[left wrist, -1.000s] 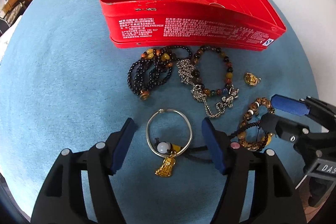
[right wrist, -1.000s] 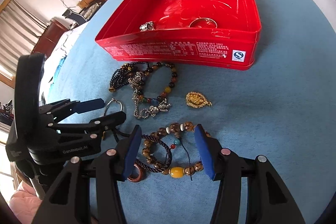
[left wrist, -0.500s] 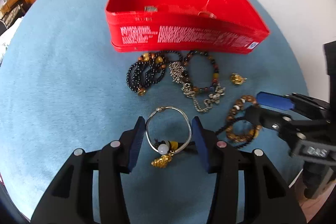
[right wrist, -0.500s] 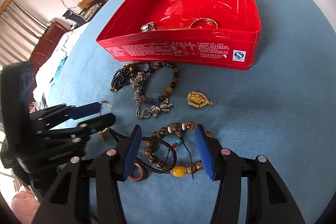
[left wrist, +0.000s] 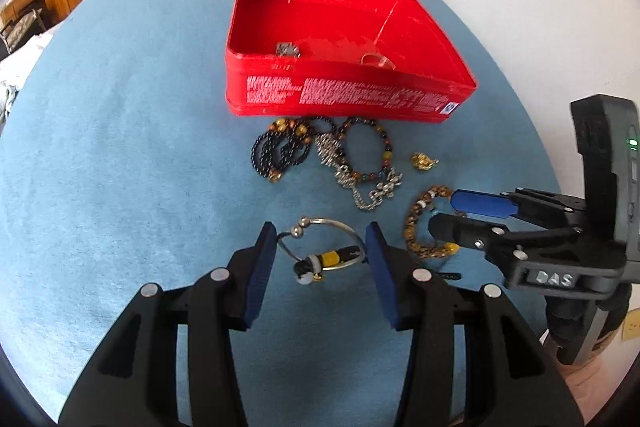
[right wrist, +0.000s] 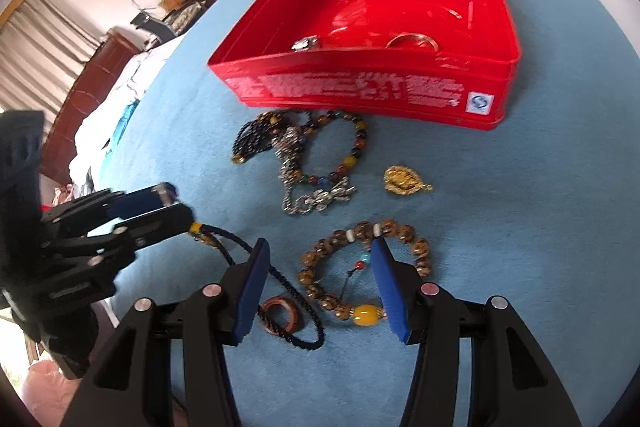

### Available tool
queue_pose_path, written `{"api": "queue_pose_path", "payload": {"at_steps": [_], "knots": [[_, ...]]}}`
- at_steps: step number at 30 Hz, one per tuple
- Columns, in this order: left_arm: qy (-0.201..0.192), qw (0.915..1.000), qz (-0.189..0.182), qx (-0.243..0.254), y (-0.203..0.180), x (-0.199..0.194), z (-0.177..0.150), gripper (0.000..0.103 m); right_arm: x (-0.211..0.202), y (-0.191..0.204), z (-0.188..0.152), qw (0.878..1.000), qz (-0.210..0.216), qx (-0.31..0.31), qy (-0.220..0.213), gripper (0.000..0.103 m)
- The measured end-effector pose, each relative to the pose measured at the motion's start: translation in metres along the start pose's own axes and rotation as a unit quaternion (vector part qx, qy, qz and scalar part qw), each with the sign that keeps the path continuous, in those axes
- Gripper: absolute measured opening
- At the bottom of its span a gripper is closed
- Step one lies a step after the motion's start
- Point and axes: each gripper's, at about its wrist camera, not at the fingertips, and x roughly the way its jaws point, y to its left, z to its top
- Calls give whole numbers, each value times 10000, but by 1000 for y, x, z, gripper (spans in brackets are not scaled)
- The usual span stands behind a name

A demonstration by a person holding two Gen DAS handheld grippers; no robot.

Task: Organize jewelry
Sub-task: 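Grasp the silver hoop with tassel with the left tool while the right tool grasps the black braided cord, then lift the silver hoop with the left tool while the right tool lifts the black cord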

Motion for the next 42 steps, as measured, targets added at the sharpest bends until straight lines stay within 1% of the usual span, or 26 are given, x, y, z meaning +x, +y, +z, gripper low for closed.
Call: {"api": "queue_pose_path", "payload": {"at_steps": [4, 7, 10, 12, 14, 17, 22, 25, 27, 28, 29, 30, 31, 32, 35, 37, 39, 42], "knots": [[129, 9997, 42, -199, 14, 7, -1, 45, 12, 7, -2, 9994, 245, -108, 199, 48], [154, 9994, 37, -323, 27, 9, -3, 45, 21, 15, -1, 9985, 368, -241, 311, 47], [209, 9987, -2, -456, 41, 11, -5, 45, 28, 27, 2, 9975, 456, -426, 343, 46], [229, 9982, -37, -559, 50, 14, -6, 45, 33, 33, 4, 9963, 559, -500, 409, 42], [241, 9979, -97, -600, 57, 12, -8, 45, 40, 39, 6, 9950, 660, -554, 511, 42], [282, 9971, -240, -664, 63, 13, -8, 45, 54, 48, 10, 9933, 699, -648, 650, 42], [279, 9961, -401, -731, 71, 16, -6, 45, 61, 60, 16, 9915, 742, -808, 694, 42], [225, 9958, -437, -776, 75, 13, -5, 45, 63, 67, 14, 9911, 641, -940, 696, 42], [179, 9956, -448, -798, 77, 10, -5, 45, 62, 69, 13, 9910, 578, -1009, 662, 38], [162, 9955, -452, -812, 78, 8, -5, 45, 62, 72, 11, 9913, 468, -1066, 619, 30], [121, 9952, -475, -843, 80, 5, -5, 45, 62, 73, 10, 9915, 347, -1121, 569, 19], [64, 9951, -502, -853, 82, 0, -6, 45, 61, 72, 9, 9915, 233, -1168, 524, 13], [21, 9950, -530, -848, 82, -4, -6, 45, 61, 71, 7, 9915, 152, -1210, 462, 8], [-41, 9948, -579, -834, 82, -9, -6, 45, 60, 69, 6, 9917, 177, -1194, 451, 4], [-187, 9942, -748, -755, 78, -20, -6, 45, 54, 58, 7, 9935, 160, -1048, 412, 2], [-224, 9935, -869, -706, 76, -25, -6, 45, 46, 48, 8, 9958, 92, -872, 280, 0], [-231, 9939, -848, -665, 73, -25, -7, 45, 36, 37, 9, 9977, 119, -648, 125, 0], [-218, 9946, -756, -675, 73, -22, -6, 45, 19, 25, 10, 9989, -11, -436, -140, 0]]}}
